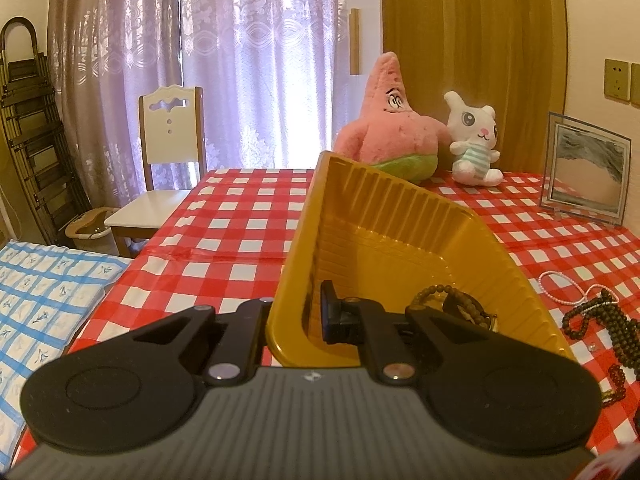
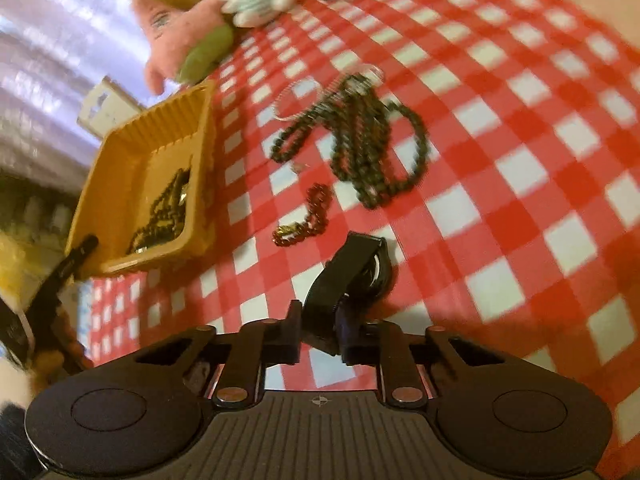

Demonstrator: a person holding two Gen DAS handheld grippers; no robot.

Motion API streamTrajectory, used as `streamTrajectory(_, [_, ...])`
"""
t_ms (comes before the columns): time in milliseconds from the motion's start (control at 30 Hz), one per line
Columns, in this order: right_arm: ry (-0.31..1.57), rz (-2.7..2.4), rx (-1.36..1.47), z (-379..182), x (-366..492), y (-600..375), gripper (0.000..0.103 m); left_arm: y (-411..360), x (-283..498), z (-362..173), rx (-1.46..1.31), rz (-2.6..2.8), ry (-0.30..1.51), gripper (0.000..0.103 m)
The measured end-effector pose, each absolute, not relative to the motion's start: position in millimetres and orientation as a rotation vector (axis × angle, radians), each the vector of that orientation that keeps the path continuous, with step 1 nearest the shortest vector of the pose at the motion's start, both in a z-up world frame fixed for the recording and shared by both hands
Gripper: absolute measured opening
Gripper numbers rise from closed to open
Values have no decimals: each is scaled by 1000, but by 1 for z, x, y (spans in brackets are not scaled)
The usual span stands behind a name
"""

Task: Organize jewelry
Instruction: 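Grasp the black watch on the cloth with the right gripper, then carry the black watch into the tray and open the right gripper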

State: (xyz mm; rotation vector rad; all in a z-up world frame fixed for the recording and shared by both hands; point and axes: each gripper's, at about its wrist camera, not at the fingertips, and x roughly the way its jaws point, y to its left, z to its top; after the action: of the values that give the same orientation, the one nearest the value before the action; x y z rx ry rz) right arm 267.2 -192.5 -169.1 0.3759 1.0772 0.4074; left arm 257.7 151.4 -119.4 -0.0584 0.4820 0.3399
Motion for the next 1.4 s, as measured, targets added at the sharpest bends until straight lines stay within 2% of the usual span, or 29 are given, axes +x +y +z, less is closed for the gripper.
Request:
streamTrajectory(267, [852, 598, -410, -151, 228, -104, 7, 151, 258, -119, -60, 340, 483, 9])
streamTrajectory(433, [854, 735, -480, -160, 213, -82, 9, 149, 257, -118, -61, 337, 482, 9])
streamTrajectory(467, [853, 744, -480, -160, 212, -81, 20, 148, 256, -118, -61, 337, 481, 9])
streamTrajectory(500, [849, 745, -472, -160, 211, -81, 39, 148, 256, -118, -63, 336, 481, 9])
streamTrajectory(567, [832, 736, -385, -153, 212, -94, 52, 147, 255, -118, -66, 335, 479, 9])
streamTrajectory(767, [904, 561, -4, -145, 249, -152, 52, 146, 255, -117, -71, 337, 482, 9])
streamTrajectory(933, [950, 532, 80, -162, 261, -165, 52, 145, 255, -117, -65, 335, 484, 9])
streamTrajectory(1133, [1026, 478, 398, -183, 266, -196, 51, 144, 255, -117, -64, 334, 483, 9])
streamTrajectory(1200, [1059, 468, 400, -188, 268, -198, 44, 145, 255, -117, -65, 335, 482, 9])
streamTrajectory(1333, [1065, 473, 462, -194, 272, -198, 41, 145, 256, -118, -68, 337, 483, 9])
streamTrajectory(1367, [1070, 470, 470, -194, 272, -197, 37, 145, 255, -118, -67, 337, 483, 9])
streamTrajectory(1400, [1082, 480, 470, -195, 273, -196, 25, 145, 256, -118, -66, 335, 483, 9])
